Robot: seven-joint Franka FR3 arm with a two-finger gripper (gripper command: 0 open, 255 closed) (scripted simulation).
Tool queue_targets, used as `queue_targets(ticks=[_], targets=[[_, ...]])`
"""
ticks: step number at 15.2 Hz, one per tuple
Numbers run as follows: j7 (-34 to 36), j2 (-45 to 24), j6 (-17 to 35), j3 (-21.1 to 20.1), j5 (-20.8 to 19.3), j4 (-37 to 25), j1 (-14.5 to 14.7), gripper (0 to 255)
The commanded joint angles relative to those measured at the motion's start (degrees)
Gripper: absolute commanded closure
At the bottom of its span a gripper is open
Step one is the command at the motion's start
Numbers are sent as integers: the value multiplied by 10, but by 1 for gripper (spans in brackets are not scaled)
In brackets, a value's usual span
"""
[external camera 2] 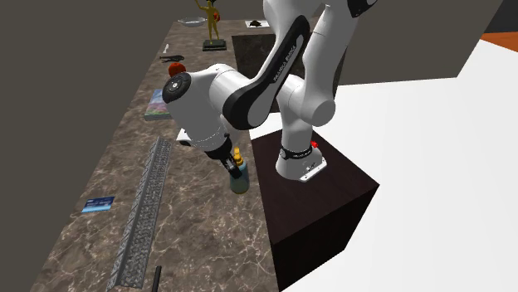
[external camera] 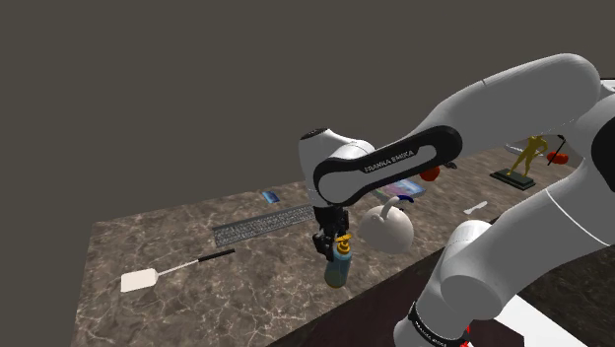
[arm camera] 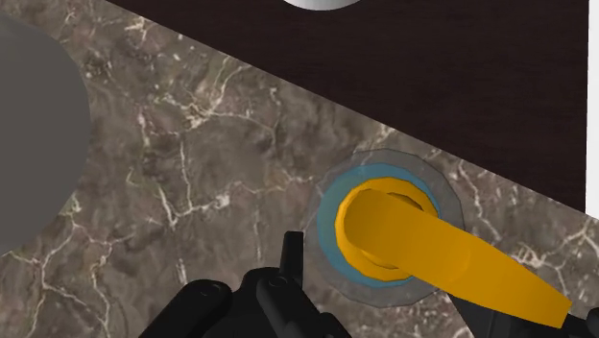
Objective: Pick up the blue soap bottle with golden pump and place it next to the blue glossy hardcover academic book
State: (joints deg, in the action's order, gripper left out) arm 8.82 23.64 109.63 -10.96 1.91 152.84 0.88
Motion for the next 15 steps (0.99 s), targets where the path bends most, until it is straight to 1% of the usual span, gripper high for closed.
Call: queue_targets(ticks=[1, 7, 15], targets=[[0, 0, 0, 0, 0, 0, 0, 255], [0, 0, 0, 0, 0, 0, 0, 255], [-6, 36, -73, 5, 0, -37, 1, 255]])
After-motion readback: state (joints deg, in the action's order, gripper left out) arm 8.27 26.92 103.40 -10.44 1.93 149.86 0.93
